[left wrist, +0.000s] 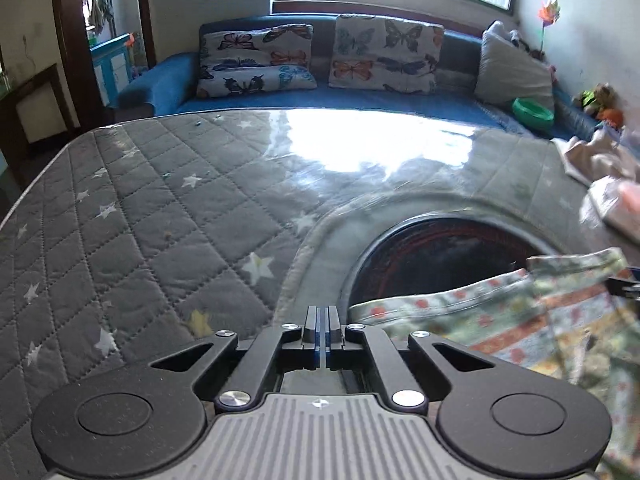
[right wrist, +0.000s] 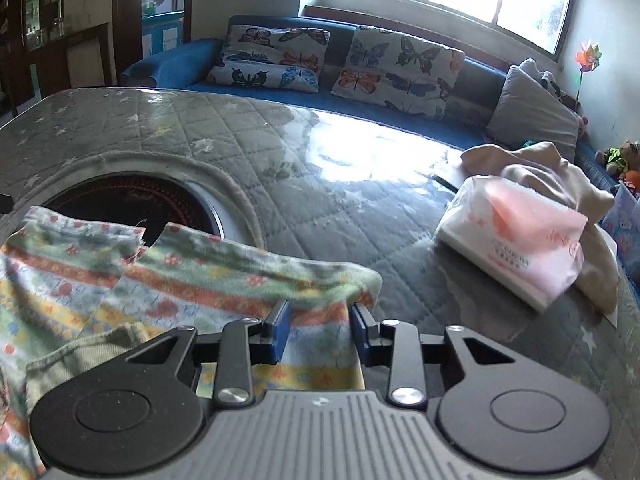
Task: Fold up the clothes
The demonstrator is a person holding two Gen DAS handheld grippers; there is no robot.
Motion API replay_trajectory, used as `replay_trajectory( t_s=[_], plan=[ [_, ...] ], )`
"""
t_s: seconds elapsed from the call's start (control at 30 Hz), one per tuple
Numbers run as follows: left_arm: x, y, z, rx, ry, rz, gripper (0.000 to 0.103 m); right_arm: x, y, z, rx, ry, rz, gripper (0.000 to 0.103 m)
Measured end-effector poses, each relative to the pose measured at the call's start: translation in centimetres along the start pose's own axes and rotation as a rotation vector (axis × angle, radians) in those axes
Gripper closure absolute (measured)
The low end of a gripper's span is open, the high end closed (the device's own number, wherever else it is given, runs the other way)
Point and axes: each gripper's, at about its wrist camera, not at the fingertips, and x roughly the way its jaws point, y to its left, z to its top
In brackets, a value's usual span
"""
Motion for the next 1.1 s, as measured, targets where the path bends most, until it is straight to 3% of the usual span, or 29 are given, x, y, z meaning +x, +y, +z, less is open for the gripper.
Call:
replay_trajectory(
  t_s=[0.13, 0.37, 0.5, 0.53, 0.63, 0.9, 1.1],
  plan=[
    [-0.9, -1.5, -0.7, 0.054, 0.010, -0.066, 0.093, 0.9, -0.5, 0.6, 0.018, -0.004, -0.002, 0.066],
    [0.6, -2.7, -1.3, 0.065, 0.068, -0.052, 0.086, 0.1, -0.6, 0.6, -0.016, 0.007, 0.016, 0.066],
    [0.8, -2.7, -1.3, 0.077, 0.062, -0.048, 0.090, -1.0, -0.6, 0.5, -0.032, 0.000, 0.029, 0.065],
    [0.8, -2.7, -1.3, 0.078, 0.060, -0.047, 0.098, -1.3, -0.5, 0.5, -0.038, -0.004, 0.034, 0.065],
    [1.2, -2.8, -1.3, 0.088, 0.055, -0.048, 0.103, -2.1, -0.1, 0.5, -0.052, -0.015, 0.060, 0.064],
    [2.5, -3.5, -0.2, 0.160, 0.033, -0.009, 0.103, -2.0, 1.6, -0.1, -0.081, 0.005, 0.121, 0.063],
    [2.5, -3.0, 0.1, 0.131, 0.045, -0.025, 0.102, -1.2, 2.0, -1.0, -0.076, 0.029, 0.127, 0.058]
  ],
)
